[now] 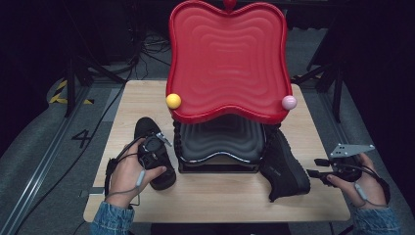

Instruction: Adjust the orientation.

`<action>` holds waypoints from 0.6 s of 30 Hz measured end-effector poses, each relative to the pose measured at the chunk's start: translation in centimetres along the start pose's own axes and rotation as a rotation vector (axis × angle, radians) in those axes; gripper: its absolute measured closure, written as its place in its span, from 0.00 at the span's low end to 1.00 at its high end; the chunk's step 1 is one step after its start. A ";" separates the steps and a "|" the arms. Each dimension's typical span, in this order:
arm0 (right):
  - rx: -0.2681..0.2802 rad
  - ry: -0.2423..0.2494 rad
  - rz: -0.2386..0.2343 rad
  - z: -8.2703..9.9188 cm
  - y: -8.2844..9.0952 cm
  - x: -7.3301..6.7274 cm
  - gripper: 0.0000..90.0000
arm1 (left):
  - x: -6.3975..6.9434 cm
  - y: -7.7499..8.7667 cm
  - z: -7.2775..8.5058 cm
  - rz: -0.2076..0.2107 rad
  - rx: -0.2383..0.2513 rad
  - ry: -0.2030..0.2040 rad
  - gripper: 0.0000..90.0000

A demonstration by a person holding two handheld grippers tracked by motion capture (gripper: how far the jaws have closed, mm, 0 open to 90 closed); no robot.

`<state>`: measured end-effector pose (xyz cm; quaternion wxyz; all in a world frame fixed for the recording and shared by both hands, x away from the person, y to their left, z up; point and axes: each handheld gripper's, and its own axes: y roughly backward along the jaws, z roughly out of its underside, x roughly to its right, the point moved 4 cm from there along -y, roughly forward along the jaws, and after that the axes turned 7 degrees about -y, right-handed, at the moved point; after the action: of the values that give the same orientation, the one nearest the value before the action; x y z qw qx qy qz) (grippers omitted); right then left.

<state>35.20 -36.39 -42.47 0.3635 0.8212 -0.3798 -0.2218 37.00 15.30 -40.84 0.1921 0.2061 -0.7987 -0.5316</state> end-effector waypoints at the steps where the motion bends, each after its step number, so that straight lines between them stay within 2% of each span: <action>1: 0.000 0.001 -0.003 0.0 -0.1 0.0 0.51 | -0.2 -0.2 0.1 -0.005 -0.006 -0.007 0.56; 4: -0.002 0.001 -0.005 0.0 -0.3 -0.1 0.50 | -0.3 -0.9 0.3 0.020 -0.021 -0.001 0.60; 8: -0.003 -0.009 -0.008 0.1 -0.2 -0.1 0.50 | -0.4 -1.8 0.4 0.052 -0.040 -0.014 0.65; 13: -0.003 -0.005 -0.006 0.2 -0.2 -0.1 0.50 | -0.5 -3.0 0.6 0.064 -0.059 -0.019 0.74; 18: -0.001 -0.006 -0.001 0.2 0.0 0.0 0.50 | -0.6 -3.0 0.6 0.100 -0.047 -0.026 0.83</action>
<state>35.11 -36.50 -42.65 0.3625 0.8205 -0.3807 -0.2244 37.55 15.05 -43.90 0.2126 0.1544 -0.7978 -0.5427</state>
